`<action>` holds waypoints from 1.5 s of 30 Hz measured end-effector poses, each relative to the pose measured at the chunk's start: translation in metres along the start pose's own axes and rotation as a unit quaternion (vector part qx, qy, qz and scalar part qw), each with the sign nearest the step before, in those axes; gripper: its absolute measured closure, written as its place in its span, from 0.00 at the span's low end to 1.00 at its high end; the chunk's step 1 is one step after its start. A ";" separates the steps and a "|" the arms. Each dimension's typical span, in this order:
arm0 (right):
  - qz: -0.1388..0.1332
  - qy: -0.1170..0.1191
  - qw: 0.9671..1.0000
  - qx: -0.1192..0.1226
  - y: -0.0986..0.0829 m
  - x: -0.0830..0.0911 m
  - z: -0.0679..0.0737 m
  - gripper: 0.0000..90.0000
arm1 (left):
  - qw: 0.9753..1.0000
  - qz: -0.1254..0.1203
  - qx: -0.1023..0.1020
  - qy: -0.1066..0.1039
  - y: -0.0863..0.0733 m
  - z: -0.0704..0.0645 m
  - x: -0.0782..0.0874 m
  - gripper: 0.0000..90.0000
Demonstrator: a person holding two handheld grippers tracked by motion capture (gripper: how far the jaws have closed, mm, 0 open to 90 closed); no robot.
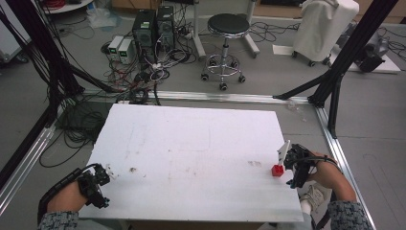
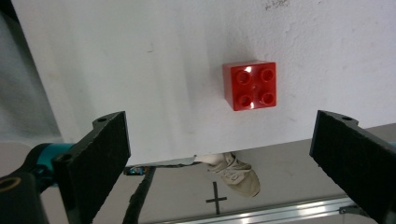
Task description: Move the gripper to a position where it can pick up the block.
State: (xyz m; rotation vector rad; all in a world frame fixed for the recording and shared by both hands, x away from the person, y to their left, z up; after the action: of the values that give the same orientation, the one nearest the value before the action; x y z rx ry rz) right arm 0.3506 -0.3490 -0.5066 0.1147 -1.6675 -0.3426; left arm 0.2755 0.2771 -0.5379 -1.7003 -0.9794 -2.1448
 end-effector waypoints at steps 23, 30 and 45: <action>-0.012 -0.001 1.000 0.004 -0.005 -0.029 -0.030 0.05 | 1.000 0.003 -0.001 -0.001 -0.001 -0.001 -0.004 0.25; -0.013 0.009 1.000 0.010 -0.006 -0.042 -0.034 0.05 | 1.000 -0.003 0.004 0.000 0.000 -0.002 -0.005 0.25; 0.002 0.026 1.000 0.016 -0.009 -0.067 -0.033 0.05 | 1.000 0.003 0.001 -0.002 0.000 -0.001 -0.006 0.25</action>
State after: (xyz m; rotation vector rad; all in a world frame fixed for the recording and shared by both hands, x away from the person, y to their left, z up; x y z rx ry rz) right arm 0.3910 -0.3444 -0.5700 0.1433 -1.6224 -0.3081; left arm 0.2761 0.2756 -0.5433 -1.7050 -0.9763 -2.1372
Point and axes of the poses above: each handheld gripper's, and its own axes: x roughly backward along the jaws, y roughly out of its top, z roughly to its left, the point moved 6 cm from there along -x, roughly forward along the jaws, and after that the axes turned 14 degrees about -z, right-handed, at the moved point
